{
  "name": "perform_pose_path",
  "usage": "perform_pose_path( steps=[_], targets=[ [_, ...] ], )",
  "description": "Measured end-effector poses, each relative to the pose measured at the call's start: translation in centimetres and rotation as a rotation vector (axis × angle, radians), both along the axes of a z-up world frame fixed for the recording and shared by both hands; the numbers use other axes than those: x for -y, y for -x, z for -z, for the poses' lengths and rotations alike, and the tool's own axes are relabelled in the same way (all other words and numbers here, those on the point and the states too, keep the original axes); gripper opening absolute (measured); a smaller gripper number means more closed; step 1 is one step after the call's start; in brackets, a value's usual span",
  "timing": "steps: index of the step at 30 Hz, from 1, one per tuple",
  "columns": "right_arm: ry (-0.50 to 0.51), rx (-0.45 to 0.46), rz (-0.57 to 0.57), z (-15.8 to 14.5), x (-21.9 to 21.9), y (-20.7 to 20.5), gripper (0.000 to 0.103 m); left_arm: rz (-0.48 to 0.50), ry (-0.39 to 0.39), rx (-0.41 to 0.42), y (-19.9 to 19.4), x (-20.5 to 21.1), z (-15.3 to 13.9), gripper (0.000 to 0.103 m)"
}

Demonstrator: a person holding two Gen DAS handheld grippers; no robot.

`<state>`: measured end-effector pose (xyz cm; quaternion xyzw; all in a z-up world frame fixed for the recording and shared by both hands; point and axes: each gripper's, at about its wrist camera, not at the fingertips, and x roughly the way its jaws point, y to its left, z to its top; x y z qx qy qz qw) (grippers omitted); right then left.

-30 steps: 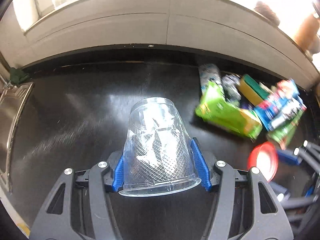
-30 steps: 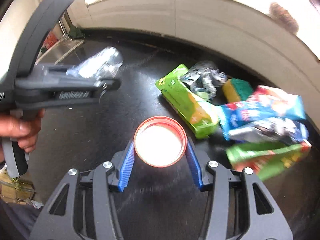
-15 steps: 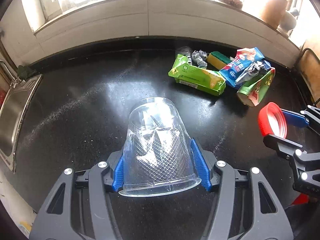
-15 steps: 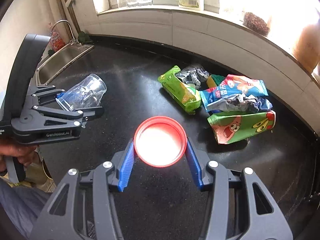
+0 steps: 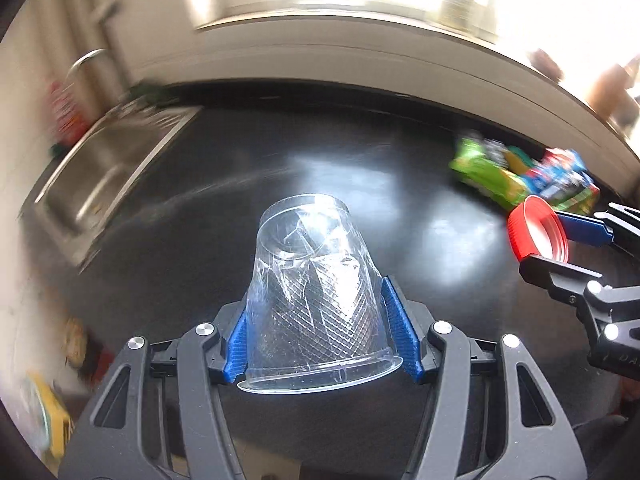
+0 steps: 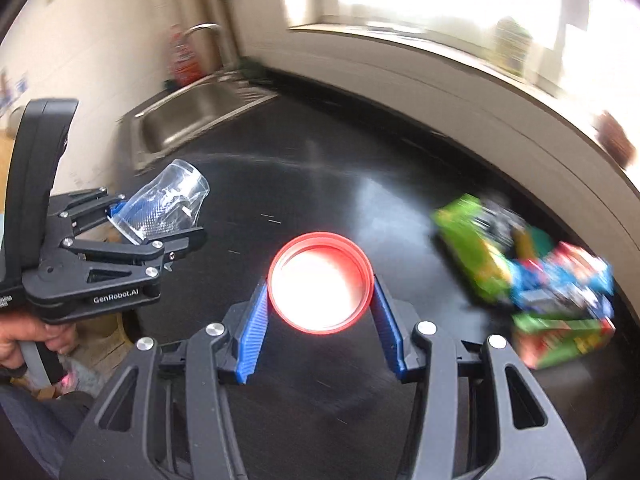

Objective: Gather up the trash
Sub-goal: 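Carry cup and red cap over the bin and open both tools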

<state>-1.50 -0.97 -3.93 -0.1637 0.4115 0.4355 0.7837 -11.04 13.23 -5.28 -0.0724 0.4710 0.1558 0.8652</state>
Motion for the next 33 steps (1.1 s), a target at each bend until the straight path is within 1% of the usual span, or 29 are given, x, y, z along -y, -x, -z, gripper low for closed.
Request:
perform_pose_path(
  steps=[5, 8, 11, 13, 14, 16, 17, 18, 21, 23, 26, 31, 32, 33],
  targets=[
    [0.0, -0.038, -0.222, 0.1, -8.3, 3.5, 0.049, -0.2, 0.002, -0.004, 6.6, -5.2, 0.6, 0.058],
    [0.011, -0.075, -0.345, 0.7, -13.0, 6.1, 0.049, -0.345, 0.024, -0.024, 11.7, -8.4, 1.9, 0.058],
    [0.033, -0.128, -0.471, 1.7, -17.8, 9.2, 0.049, -0.454, 0.049, -0.039, 15.7, -10.6, 3.4, 0.058],
    [0.056, -0.174, -0.545, 2.7, -21.2, 11.2, 0.049, -0.533, 0.075, -0.05, 18.7, -12.2, 5.0, 0.058],
    [0.071, -0.199, -0.587, 3.4, -23.1, 12.3, 0.049, -0.567, 0.092, -0.047, 20.1, -12.9, 5.8, 0.058],
    [0.096, -0.218, -0.647, 4.4, -25.9, 14.1, 0.049, -0.617, 0.123, -0.003, 22.4, -14.0, 6.9, 0.059],
    [0.109, -0.223, -0.673, 5.0, -27.2, 14.9, 0.049, -0.65, 0.136, 0.004, 23.7, -14.7, 7.7, 0.059],
    [0.129, -0.232, -0.705, 5.8, -29.0, 16.0, 0.049, -0.666, 0.144, 0.011, 24.4, -15.1, 8.2, 0.059],
    [0.168, -0.262, -0.75, 7.6, -32.4, 17.8, 0.049, -0.72, 0.157, 0.033, 26.8, -16.4, 10.0, 0.059],
    [0.202, -0.277, -0.772, 9.1, -35.1, 19.2, 0.049, -0.746, 0.176, 0.035, 27.5, -17.5, 11.3, 0.059],
    [0.235, -0.277, -0.788, 11.0, -37.3, 20.4, 0.049, -0.779, 0.208, 0.042, 28.6, -19.0, 13.3, 0.059],
    [0.268, -0.268, -0.808, 13.0, -40.2, 21.6, 0.05, -0.782, 0.242, 0.035, 29.3, -20.7, 15.8, 0.06],
    [0.269, -0.257, -0.81, 13.2, -40.7, 21.9, 0.05, -0.781, 0.248, 0.034, 29.4, -21.0, 16.1, 0.063],
    [0.272, -0.254, -0.811, 13.3, -40.9, 22.0, 0.053, -0.783, 0.256, 0.038, 29.5, -21.3, 16.4, 0.07]
  ],
)
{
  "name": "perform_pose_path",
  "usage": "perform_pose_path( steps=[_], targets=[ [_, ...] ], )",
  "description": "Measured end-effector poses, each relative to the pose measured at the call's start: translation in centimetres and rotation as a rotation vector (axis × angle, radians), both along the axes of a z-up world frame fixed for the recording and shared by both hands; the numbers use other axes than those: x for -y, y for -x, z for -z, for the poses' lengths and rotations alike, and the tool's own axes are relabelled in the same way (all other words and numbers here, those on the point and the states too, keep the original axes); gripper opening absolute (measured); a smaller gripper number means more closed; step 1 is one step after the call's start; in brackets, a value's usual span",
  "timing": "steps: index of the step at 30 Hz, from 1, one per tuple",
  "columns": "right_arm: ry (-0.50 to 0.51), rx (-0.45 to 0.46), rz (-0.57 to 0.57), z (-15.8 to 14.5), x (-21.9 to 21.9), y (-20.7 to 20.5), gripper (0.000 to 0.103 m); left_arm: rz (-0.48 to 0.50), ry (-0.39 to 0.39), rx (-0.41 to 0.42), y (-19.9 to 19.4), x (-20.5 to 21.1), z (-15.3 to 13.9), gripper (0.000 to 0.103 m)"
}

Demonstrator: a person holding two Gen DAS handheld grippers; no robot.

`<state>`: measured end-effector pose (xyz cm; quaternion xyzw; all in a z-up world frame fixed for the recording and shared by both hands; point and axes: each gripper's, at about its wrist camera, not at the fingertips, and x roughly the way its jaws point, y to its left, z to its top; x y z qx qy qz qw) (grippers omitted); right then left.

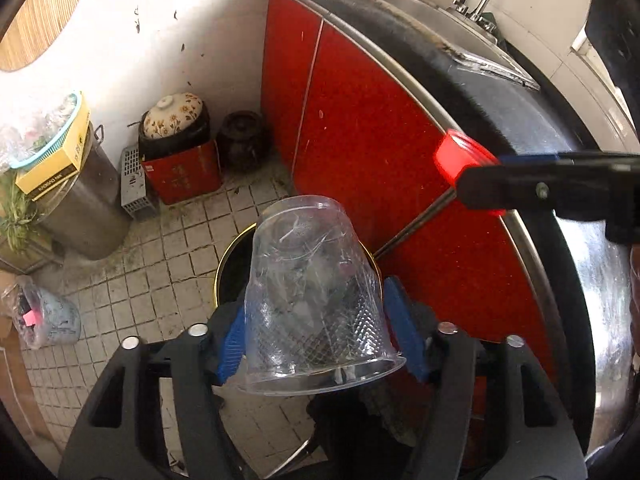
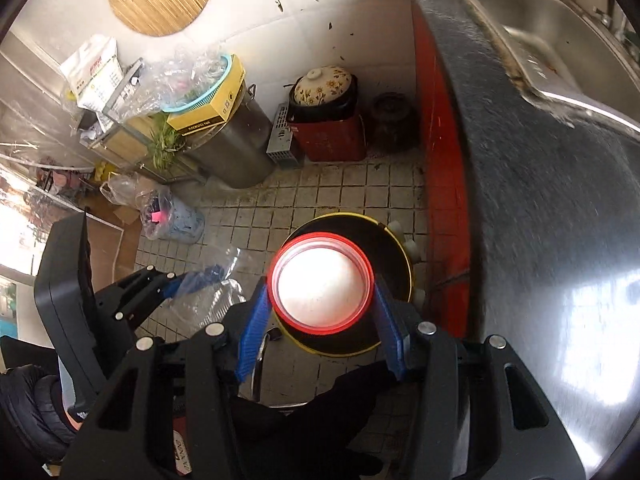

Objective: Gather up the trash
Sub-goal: 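Carry cup and red cap over the bin and open both tools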

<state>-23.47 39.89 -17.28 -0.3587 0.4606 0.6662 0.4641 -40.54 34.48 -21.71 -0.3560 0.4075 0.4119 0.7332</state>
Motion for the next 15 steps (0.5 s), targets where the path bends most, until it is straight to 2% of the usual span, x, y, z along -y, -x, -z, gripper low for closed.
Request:
perform_pose_path(
  steps=[1, 3, 8, 10, 15],
  targets=[
    [0.005, 0.003, -0.001, 0.2, -0.3, 0.1, 0.066, -0.005, 0.005, 0.002, 0.0, -0.2, 0.2, 0.073],
    [-0.008, 0.006, 0.003, 0.1, -0.5, 0.2, 0.073, -0.013, 0.004, -0.004, 0.2, -0.5, 0.7, 0.08],
    [-0.023, 0.009, 0.011, -0.7, 0.0, -0.1, 0.074, -0.013, 0.002, -0.015, 0.3, -0.8, 0.9, 0.081],
    [-0.039, 0.007, 0.035, -1.8, 1.1, -0.9, 0.077, -0.006, -0.006, -0.023, 0.1, -0.5, 0.5, 0.082],
    [-0.104, 0.022, 0.151, -6.0, 6.0, -5.0, 0.082, 0.059, -0.074, -0.061, -2.0, 0.8, -2.7, 0.088]
  ],
)
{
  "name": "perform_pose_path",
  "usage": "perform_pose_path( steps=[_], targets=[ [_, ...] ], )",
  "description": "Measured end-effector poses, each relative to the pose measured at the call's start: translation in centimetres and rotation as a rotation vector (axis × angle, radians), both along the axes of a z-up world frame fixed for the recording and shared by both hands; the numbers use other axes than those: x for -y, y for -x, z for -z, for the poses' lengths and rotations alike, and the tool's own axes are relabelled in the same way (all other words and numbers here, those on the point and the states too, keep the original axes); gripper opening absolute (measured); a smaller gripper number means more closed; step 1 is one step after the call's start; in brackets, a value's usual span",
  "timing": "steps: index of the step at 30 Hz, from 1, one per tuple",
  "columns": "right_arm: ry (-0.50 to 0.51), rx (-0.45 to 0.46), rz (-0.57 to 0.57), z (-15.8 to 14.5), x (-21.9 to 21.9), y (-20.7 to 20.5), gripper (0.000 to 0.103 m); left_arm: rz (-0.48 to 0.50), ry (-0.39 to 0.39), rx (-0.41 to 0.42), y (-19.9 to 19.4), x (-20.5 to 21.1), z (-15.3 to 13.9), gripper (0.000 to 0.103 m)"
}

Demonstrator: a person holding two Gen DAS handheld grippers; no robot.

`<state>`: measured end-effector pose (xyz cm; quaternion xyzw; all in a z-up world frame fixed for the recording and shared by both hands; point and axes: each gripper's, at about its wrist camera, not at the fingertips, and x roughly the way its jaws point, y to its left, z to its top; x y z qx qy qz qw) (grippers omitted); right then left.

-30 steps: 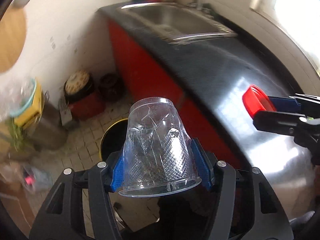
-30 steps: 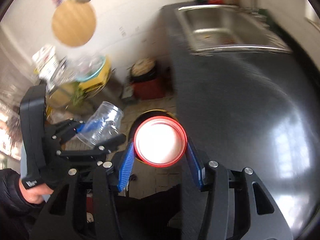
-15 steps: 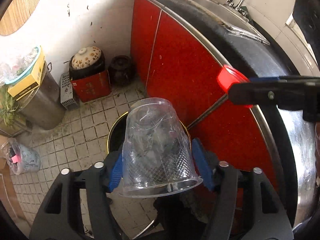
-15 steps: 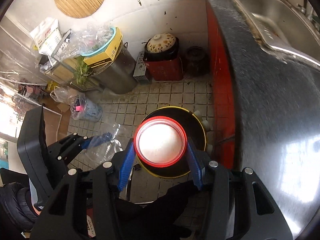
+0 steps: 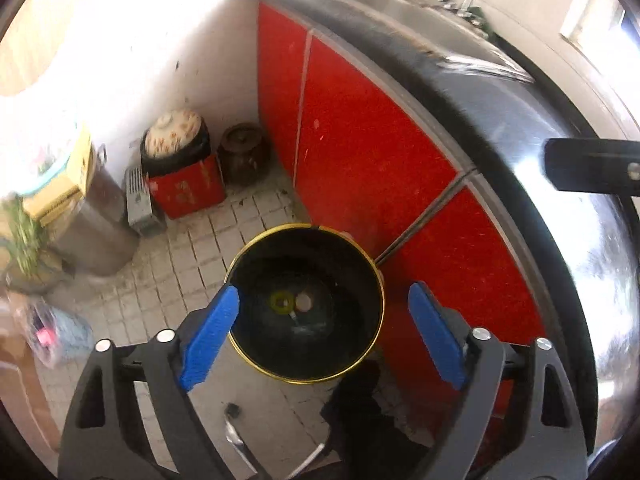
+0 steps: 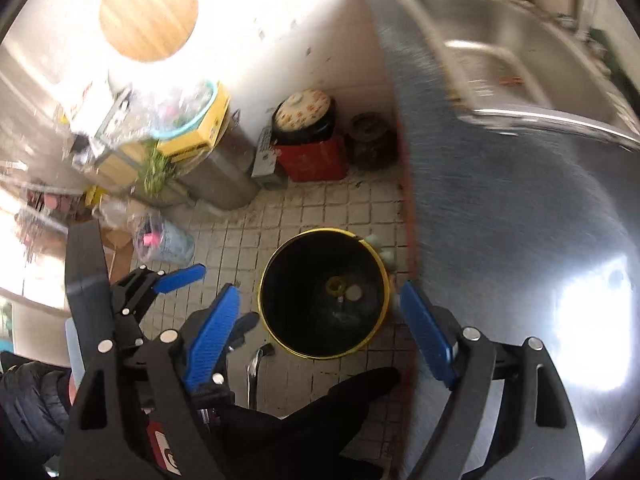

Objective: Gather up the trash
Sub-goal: 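Carry cup and red cap over the bin and open both tools, then move both open tools back to the wrapper pile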

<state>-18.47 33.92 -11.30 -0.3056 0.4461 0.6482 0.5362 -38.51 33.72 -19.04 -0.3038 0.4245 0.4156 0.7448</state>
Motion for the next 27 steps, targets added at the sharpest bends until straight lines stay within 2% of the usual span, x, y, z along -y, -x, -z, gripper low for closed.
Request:
perform_pose_path(
  steps=[3, 7, 11, 12, 19, 23, 27],
  targets=[
    [-0.045, 0.011, 0.105, -2.9, 4.3, -3.6, 0.088, 0.073, -0.067, 0.001, -2.9, 1.2, -3.5, 0.092],
    [-0.097, 0.079, 0.315, -6.7, 13.0, -9.8, 0.091, 0.203, -0.149, 0.034, -8.5, 3.7, -8.1, 0.094],
    [-0.116, 0.158, 0.551, -8.8, 23.0, -15.3, 0.092, 0.396, -0.161, 0.111, -16.4, 7.9, -11.6, 0.094],
    [-0.114, 0.187, 0.631, -9.2, 26.2, -16.8, 0.092, 0.476, -0.16, 0.132, -19.2, 9.8, -12.4, 0.094],
    [-0.12, 0.238, 1.047, -9.9, 43.7, -21.6, 0.092, 0.838, -0.11, 0.193, -30.9, 21.9, -14.0, 0.094],
    [-0.113, 0.22, 1.228, -8.9, 51.4, -22.2, 0.092, 1.012, -0.121, 0.186, -34.5, 28.7, -14.0, 0.094],
    [-0.109, 0.201, 1.334, -8.0, 55.9, -21.9, 0.092, 1.131, -0.13, 0.164, -36.5, 33.2, -13.7, 0.094]
  ],
)
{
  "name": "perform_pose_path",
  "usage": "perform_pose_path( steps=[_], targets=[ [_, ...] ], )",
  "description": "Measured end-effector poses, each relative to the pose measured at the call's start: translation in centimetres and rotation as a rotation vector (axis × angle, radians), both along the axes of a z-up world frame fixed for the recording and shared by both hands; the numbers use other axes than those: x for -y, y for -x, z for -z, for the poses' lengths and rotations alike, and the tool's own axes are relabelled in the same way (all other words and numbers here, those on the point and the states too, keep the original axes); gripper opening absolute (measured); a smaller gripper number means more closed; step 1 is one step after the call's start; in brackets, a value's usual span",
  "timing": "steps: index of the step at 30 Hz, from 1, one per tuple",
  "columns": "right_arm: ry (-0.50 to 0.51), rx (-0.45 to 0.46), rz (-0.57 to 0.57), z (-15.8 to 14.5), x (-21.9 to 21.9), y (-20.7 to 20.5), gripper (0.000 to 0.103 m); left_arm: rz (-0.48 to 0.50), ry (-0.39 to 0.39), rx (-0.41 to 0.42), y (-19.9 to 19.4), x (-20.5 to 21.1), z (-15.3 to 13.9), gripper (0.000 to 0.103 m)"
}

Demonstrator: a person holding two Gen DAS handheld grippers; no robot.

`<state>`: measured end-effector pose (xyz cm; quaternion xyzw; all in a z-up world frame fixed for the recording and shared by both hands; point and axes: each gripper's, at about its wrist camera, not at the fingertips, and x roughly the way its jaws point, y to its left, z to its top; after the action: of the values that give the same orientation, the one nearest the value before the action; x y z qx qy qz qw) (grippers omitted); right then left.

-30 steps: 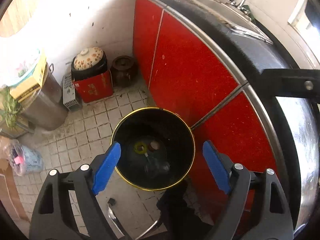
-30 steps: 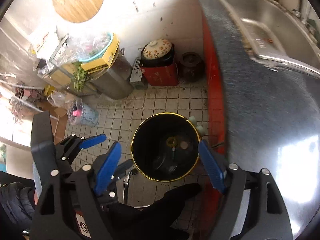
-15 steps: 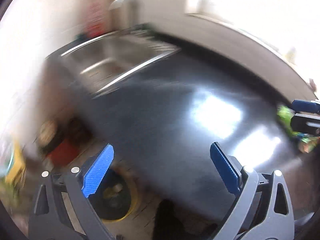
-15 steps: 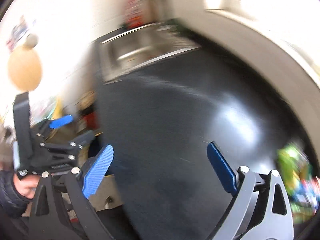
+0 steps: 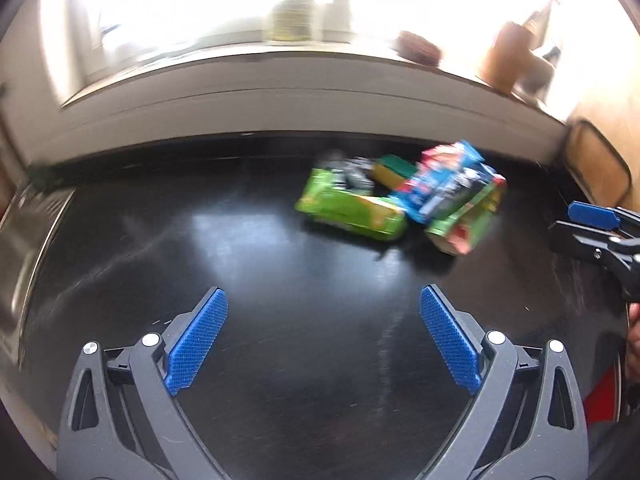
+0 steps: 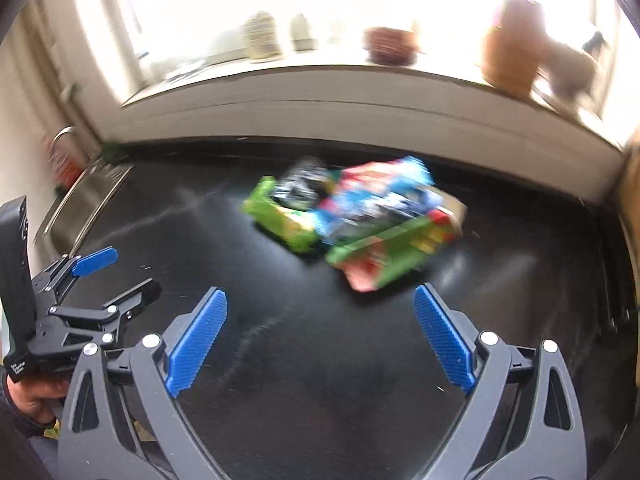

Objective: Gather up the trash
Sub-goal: 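Move both open tools back to the wrapper pile, then grasp the green box with the left tool while the right tool grasps the green cartoon wrapper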

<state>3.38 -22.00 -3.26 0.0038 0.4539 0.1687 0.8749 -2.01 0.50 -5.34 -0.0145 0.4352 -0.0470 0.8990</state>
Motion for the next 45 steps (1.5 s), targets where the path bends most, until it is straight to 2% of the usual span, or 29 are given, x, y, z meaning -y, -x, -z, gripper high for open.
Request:
perform_pose_path(
  steps=[5, 10, 14, 24, 30, 37, 40, 43, 44, 45],
  targets=[
    [-0.02, -0.02, 0.054, 0.5, 2.0, -0.3, 0.092, 0.024, -0.007, -0.036, -1.4, 1.6, 0.6, 0.094],
    [-0.056, -0.048, 0.085, 1.6, 2.6, -1.9, 0.092, -0.011, 0.022, -0.08, -4.0, 1.7, 1.2, 0.094],
    [-0.11, -0.104, 0.123, 3.4, 2.9, -4.4, 0.091, -0.045, 0.034, -0.114, -6.7, 1.9, 2.3, 0.094],
    [-0.159, -0.234, 0.21, 8.1, 2.9, -9.8, 0.091, -0.206, 0.177, -0.254, -14.7, 2.0, 7.2, 0.094],
    [-0.194, -0.305, 0.236, 10.7, 3.0, -11.8, 0.087, -0.289, 0.252, -0.337, -17.9, 1.8, 10.1, 0.094],
    [-0.312, -0.354, 0.255, 11.3, 3.3, -12.6, 0.081, -0.297, 0.309, -0.327, -18.5, 1.4, 10.9, 0.093],
    [-0.3, -0.35, 0.256, 11.3, 3.0, -12.9, 0.076, -0.291, 0.325, -0.322, -18.6, 1.3, 11.0, 0.091],
    [-0.318, -0.35, 0.249, 10.9, 3.0, -12.7, 0.064, -0.289, 0.354, -0.311, -18.4, 1.1, 11.0, 0.084],
    [-0.314, -0.346, 0.247, 10.7, 3.0, -12.5, 0.062, -0.289, 0.361, -0.3, -18.2, 0.8, 10.8, 0.058],
    [-0.311, -0.337, 0.243, 10.4, 3.2, -12.3, 0.059, -0.281, 0.367, -0.311, -18.2, 0.5, 10.8, 0.051]
  ],
)
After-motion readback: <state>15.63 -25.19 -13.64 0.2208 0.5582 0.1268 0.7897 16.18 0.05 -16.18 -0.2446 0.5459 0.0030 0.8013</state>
